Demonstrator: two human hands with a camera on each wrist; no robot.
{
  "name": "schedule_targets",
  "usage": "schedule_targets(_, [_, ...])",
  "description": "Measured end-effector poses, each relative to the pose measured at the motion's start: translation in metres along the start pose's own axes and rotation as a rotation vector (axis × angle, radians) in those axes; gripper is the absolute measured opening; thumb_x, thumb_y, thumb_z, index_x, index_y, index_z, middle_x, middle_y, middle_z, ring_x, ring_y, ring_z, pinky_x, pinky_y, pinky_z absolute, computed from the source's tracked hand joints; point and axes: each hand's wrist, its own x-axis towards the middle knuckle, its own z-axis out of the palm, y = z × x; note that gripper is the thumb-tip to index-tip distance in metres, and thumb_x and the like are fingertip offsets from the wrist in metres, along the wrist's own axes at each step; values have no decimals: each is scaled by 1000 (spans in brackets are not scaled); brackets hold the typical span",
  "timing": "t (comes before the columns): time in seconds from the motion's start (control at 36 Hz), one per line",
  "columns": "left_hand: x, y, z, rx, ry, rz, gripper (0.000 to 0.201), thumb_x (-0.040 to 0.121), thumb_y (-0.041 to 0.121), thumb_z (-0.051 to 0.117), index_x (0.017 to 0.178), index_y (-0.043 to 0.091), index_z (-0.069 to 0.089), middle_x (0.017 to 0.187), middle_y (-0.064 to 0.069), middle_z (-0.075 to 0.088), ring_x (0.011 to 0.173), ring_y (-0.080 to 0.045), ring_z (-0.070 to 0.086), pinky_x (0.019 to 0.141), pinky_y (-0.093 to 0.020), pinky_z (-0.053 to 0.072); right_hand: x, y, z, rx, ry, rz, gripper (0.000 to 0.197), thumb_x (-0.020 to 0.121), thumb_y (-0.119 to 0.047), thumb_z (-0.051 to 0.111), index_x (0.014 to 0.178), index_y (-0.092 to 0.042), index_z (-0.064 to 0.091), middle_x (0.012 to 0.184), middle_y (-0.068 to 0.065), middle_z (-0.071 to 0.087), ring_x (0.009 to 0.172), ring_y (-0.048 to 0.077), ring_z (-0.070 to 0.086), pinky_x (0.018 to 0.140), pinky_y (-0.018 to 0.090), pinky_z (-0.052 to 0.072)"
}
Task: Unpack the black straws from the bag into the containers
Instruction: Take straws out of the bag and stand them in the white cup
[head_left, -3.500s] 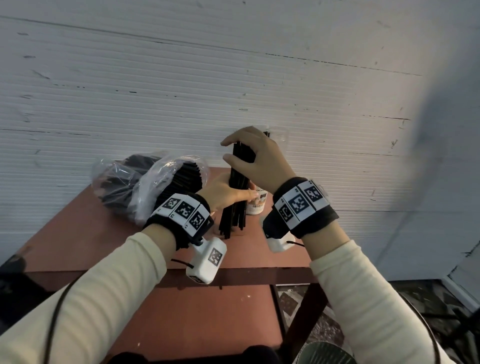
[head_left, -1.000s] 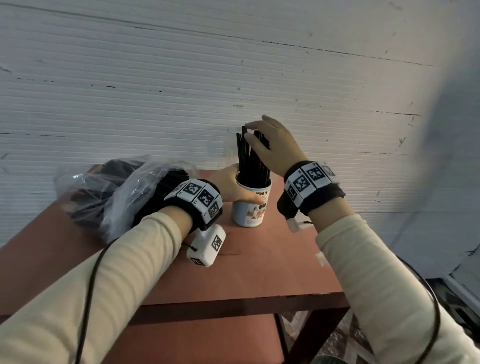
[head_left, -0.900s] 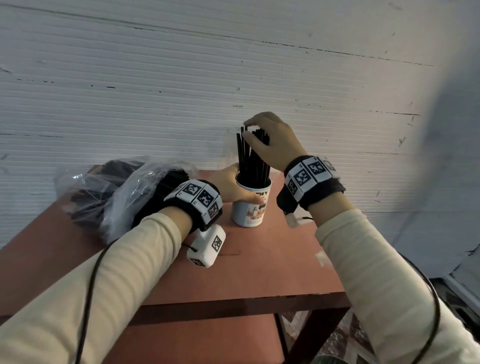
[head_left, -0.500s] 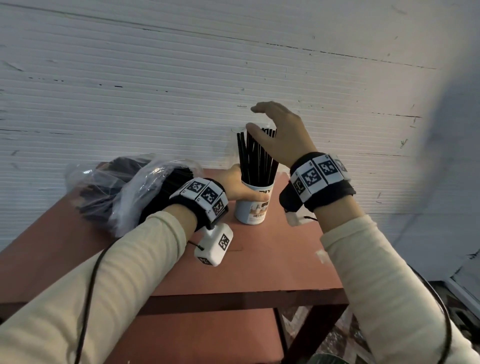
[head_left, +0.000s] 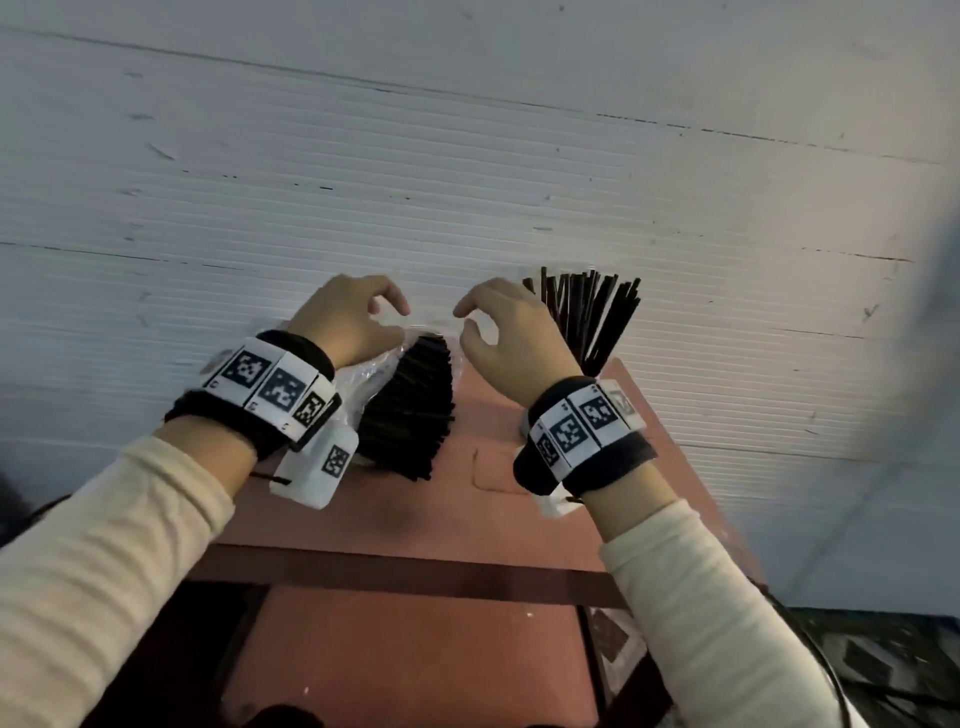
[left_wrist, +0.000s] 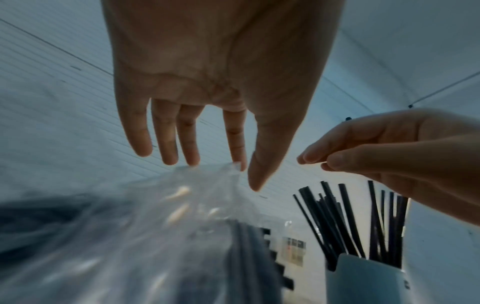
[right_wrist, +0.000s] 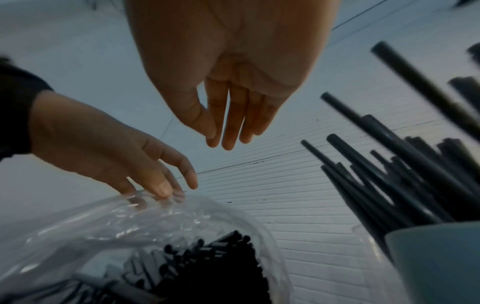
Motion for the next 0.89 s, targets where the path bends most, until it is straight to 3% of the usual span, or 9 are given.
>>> schedule_targets(0.11, [-9,-19,-2,-15,-147,-34,39,73,23,80,106,35,64,111,-6,62,97,-15,62,86,-35,50,6,-14,13,13,-133,5,18,87,-11,55,97,-10,69,101,4,67,96,20,59,84,29,46])
schedule_targets(0.19, [-17,-26,0,-19,-204,-18,47,75,16,78,113,38,60,116,-5,63,107,-23,60,96,-44,49,7,-21,25,2,-305,35,17,89,-16,58,99,-10,71,98,4,68,89,16,58,75,19,39])
schedule_targets(0.33, [-19,-31,-3,37,-144,-9,48,82,-2,60,119,29,60,120,-1,58,104,-27,59,83,-39,48,9,-26,49,-69,-527,86,28,89,-29,62,109,-10,70,113,7,66,104,21,58,87,26,42])
schedule_targets(0.47, [-21,-32,-8,9,-60,-11,47,79,-6,50,95,37,60,131,-1,59,112,-24,60,87,-41,52,14,-31,65,-190,-625,119,51,83,-45,68,122,-13,57,129,9,49,115,26,49,95,35,42])
schedule_targets(0.61, [-17,-31,-12,-6,9,-1,46,79,-11,52,79,33,63,80,-4,61,77,-26,57,61,-30,46,16,-32,69,-206,-644,123,50,87,-35,66,126,-13,46,124,14,49,111,30,51,84,32,40])
schedule_targets(0.67, [-15,-30,-14,-16,21,14,46,79,-12,53,86,29,71,101,-7,70,82,-26,63,65,-29,50,16,-33,70,-200,-657,111,45,89,-31,63,127,-14,46,121,13,52,109,30,53,80,29,36])
schedule_targets(0.75, [-12,-22,-20,-35,27,54,45,82,-14,51,96,21,75,112,1,70,77,-15,63,46,-6,36,18,-35,71,-214,-641,73,41,90,-24,60,129,-18,48,122,11,53,111,29,52,81,28,35])
schedule_targets(0.83, [-10,-16,-26,-78,72,108,36,89,-9,54,100,17,76,99,-3,72,95,-26,58,55,-18,43,20,-37,73,-204,-640,36,44,91,-18,56,134,-23,48,127,11,52,116,30,49,92,34,38])
schedule_targets(0.89, [-9,-20,-27,-90,82,112,37,89,-8,53,101,18,76,100,-4,72,94,-27,55,56,-15,42,21,-39,73,-200,-636,7,46,92,-15,55,137,-25,48,131,12,50,120,30,47,99,36,37])
